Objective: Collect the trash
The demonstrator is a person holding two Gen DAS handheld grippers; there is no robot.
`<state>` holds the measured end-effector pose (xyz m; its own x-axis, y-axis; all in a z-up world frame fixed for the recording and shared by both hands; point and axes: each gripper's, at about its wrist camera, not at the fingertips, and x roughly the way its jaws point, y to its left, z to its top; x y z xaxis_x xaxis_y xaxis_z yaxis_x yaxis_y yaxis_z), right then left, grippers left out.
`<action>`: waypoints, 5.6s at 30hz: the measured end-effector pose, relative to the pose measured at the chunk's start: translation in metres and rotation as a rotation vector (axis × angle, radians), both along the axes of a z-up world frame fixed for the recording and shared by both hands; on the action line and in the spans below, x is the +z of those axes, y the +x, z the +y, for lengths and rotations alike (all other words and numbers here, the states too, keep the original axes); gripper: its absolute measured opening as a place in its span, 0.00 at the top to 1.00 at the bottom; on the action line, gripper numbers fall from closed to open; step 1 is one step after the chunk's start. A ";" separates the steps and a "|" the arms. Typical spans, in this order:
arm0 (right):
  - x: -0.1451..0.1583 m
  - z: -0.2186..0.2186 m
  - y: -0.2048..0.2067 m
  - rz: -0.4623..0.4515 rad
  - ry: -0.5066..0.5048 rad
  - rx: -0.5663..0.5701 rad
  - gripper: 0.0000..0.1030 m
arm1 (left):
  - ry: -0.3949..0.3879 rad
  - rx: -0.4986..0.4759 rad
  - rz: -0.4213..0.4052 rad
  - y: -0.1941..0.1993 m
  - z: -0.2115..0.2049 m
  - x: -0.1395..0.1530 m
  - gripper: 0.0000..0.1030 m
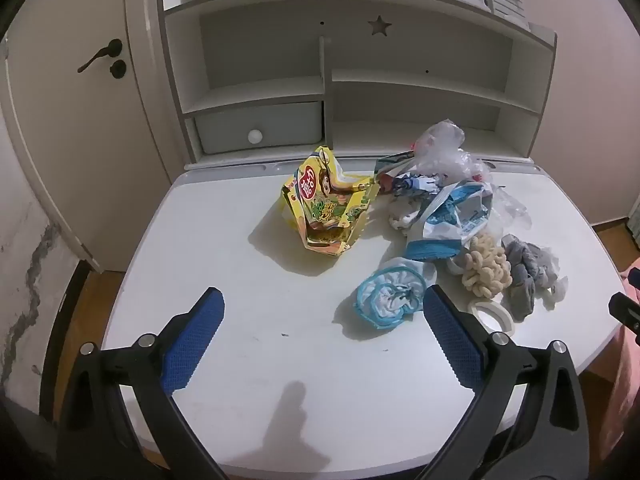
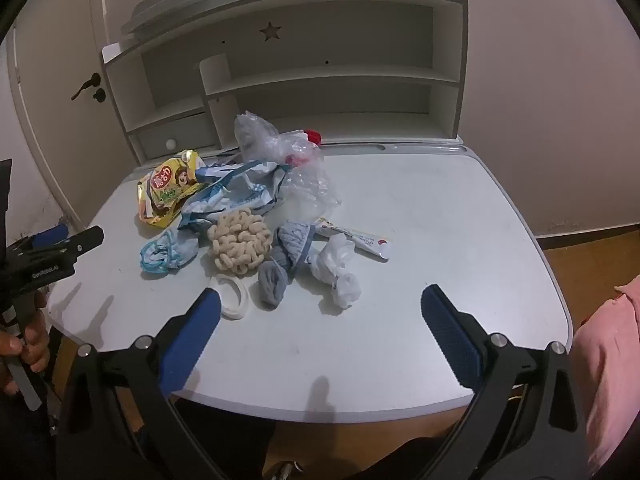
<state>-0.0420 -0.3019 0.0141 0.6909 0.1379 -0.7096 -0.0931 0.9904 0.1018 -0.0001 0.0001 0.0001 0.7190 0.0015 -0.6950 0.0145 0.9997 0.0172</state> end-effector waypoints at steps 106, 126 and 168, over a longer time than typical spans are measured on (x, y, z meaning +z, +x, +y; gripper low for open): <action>-0.034 -0.019 0.034 0.105 0.018 -0.001 0.06 | -0.034 -0.062 0.143 0.150 0.047 -0.021 0.06; -0.061 -0.012 0.126 0.380 -0.126 0.323 0.39 | -0.106 -0.132 0.185 0.179 0.055 -0.045 0.92; -0.239 -0.480 -0.214 0.394 0.286 -0.905 0.72 | -0.022 -1.214 0.352 -0.111 -0.593 -0.192 0.92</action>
<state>-0.2563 -0.7819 -0.2253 0.3451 -0.1194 -0.9309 0.7675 0.6068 0.2067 -0.1114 -0.5926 -0.1924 0.0262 -0.5417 -0.8402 0.9210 0.3398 -0.1904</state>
